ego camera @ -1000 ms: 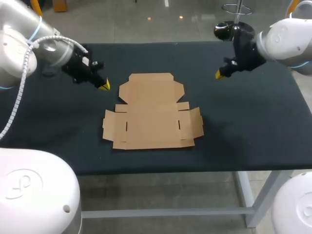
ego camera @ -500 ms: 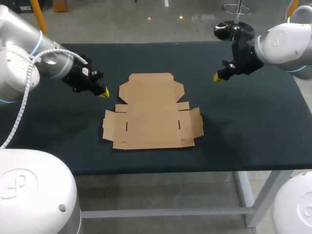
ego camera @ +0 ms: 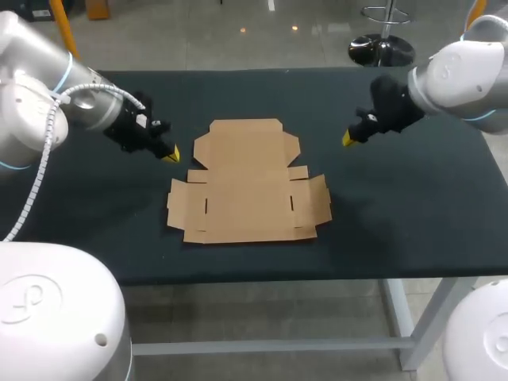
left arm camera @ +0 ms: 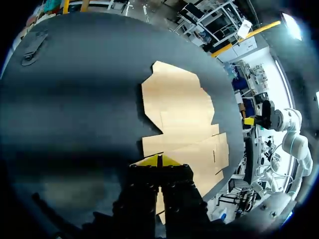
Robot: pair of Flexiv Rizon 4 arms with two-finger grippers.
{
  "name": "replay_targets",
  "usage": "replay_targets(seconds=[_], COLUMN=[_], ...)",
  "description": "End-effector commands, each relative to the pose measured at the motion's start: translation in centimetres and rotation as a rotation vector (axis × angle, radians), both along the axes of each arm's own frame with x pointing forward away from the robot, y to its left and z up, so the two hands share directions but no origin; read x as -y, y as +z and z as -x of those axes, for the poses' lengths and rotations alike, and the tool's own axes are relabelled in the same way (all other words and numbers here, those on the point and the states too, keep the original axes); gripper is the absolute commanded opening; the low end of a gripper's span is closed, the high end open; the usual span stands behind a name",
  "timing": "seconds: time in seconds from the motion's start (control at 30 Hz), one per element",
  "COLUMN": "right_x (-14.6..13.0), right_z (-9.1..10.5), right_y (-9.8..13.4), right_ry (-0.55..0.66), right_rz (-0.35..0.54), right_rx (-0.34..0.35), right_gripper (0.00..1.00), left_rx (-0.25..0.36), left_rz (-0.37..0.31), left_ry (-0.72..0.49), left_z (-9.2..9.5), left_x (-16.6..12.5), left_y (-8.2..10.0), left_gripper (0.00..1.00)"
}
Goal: Assemble the packaging by folding the flat box into shape, placing the metal phone stand inside, and closing the box properly
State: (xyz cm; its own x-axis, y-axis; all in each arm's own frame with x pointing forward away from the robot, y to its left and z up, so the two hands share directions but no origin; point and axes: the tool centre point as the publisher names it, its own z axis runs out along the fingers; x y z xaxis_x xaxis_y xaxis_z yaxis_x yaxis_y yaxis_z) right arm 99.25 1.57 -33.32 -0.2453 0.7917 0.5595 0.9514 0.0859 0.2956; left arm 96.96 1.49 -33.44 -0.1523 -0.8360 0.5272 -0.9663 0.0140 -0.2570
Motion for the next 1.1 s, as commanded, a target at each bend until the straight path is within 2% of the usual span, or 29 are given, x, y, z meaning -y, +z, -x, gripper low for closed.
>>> replay_targets(seconds=[0.03, 0.27, 0.73, 1.1], right_x=[0.1, -0.7, -2.4, -3.5], right_z=[0.5, 2.2, 2.0, 1.8], right_y=[-0.7, -2.1, -4.4, -6.0], right_ry=[0.008, 0.004, 0.001, 0.012], right_rz=[-0.018, -0.029, -0.044, -0.066], right_rx=[-0.024, -0.051, -0.083, -0.1], right_gripper=[0.0, 0.0, 0.0, 0.0], left_rx=[0.021, 0.046, 0.076, 0.091], left_rz=[-0.009, -0.049, -0.066, -0.036], left_ry=[-0.005, -0.016, -0.049, -0.067], left_z=[0.8, 1.2, -0.8, -1.6], left_x=[0.0, -0.3, -0.6, -0.9], left_y=[-0.7, -1.9, -4.7, -5.5], left_gripper=[0.0, 0.0, 0.0, 0.0])
